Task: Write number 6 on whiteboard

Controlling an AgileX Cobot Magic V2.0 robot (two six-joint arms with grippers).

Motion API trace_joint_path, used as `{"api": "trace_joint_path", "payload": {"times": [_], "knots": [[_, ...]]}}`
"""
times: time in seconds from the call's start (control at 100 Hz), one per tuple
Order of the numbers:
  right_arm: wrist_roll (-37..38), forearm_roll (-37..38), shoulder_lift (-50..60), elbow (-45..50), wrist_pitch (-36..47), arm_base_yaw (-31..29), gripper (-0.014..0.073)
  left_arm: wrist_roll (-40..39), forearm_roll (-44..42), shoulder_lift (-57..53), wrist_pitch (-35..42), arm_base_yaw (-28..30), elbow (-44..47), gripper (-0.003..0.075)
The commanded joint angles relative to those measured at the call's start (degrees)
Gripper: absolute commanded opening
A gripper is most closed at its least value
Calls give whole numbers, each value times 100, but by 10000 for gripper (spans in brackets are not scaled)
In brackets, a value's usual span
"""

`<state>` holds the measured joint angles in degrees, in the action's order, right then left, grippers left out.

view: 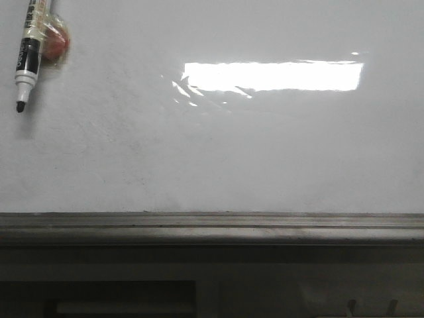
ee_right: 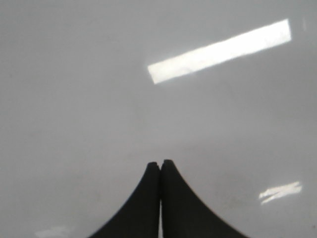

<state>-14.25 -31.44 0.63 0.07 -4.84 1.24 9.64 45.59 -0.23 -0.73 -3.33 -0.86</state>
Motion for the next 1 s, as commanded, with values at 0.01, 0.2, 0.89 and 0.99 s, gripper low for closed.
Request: {"api": "trace_joint_path", "payload": {"times": [0.01,0.2,0.89,0.99], "knots": [[0,-41,-282,-426,-112,-42,-43,22,-171,41,-170,3,-332,-20],[0,-21,-1673,-1301,-1025,-42,-43,149,-1099,1249,-1694,3,-1485,-20],[-410,-48,-3723,-2750,-2044,-42,416,5341,3414,5192,-3469,-146,-3396,386],[-410,-48,-3723,-2750,-2044,-42,416,5563,3579,5598,-3699,-146,-3572,386]]}}
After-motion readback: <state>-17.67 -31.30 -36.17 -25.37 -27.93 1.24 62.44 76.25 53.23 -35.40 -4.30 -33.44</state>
